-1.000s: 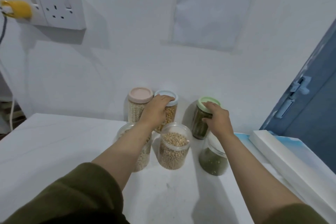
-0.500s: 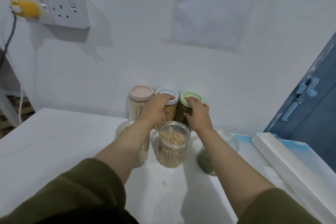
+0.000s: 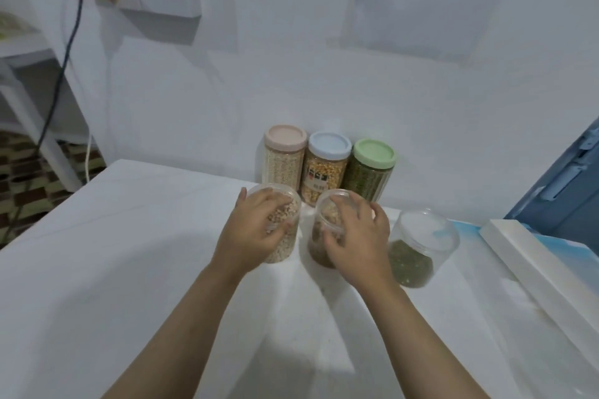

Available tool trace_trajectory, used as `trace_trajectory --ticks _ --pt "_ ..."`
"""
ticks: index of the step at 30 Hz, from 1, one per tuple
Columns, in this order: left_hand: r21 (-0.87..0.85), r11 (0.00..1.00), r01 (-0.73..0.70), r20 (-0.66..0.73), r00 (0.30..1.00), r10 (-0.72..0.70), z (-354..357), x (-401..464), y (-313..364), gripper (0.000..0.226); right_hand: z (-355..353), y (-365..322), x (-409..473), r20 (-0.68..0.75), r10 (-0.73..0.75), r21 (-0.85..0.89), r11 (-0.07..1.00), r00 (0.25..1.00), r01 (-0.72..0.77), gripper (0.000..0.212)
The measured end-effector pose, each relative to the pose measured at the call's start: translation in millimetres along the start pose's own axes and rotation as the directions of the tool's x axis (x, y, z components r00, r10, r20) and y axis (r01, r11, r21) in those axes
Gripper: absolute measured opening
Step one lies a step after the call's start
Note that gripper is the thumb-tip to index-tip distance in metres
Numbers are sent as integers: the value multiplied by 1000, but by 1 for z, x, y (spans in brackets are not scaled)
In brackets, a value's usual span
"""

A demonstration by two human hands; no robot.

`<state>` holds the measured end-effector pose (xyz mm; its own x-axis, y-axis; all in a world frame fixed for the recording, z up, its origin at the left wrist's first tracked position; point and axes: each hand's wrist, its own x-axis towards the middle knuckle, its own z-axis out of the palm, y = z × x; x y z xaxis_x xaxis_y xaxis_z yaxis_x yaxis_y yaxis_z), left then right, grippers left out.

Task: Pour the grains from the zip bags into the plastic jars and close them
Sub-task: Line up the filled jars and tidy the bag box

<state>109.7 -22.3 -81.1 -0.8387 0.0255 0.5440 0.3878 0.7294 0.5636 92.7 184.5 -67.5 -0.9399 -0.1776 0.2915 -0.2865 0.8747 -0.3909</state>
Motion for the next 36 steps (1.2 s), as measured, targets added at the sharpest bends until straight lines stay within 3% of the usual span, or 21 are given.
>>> trace_trajectory --ticks 3,8,11,20,26,29,32,36 --pt "-1 1000 -8 45 999 8 3 -11 -15 49 16 0 -9 57 58 15 998 997 -59 67" --pt "-39 998 -54 53 997 56 7 0 -35 45 28 -2 -7 -72 27 117 993 997 -18 59" --pt "-46 997 -54 72 996 58 8 16 -43 44 26 0 2 -8 22 139 990 1000 -20 61" --pt "-57 998 -33 43 998 36 12 35 -51 45 29 -11 30 43 8 42 999 999 -10 64" --pt "119 993 14 6 1000 -15 18 32 -29 47 17 -11 27 103 -14 45 999 995 10 68" --pt "90 995 -48 22 999 46 29 29 -7 52 5 -6 14 22 -24 36 999 999 23 69" --pt "110 990 -90 86 993 81 40 33 10 57 -15 7 1 -75 37 -12 999 997 -38 64" --pt "244 966 -84 152 987 47 48 39 10 60 -32 32 -5 -13 215 -201 956 977 -213 69"
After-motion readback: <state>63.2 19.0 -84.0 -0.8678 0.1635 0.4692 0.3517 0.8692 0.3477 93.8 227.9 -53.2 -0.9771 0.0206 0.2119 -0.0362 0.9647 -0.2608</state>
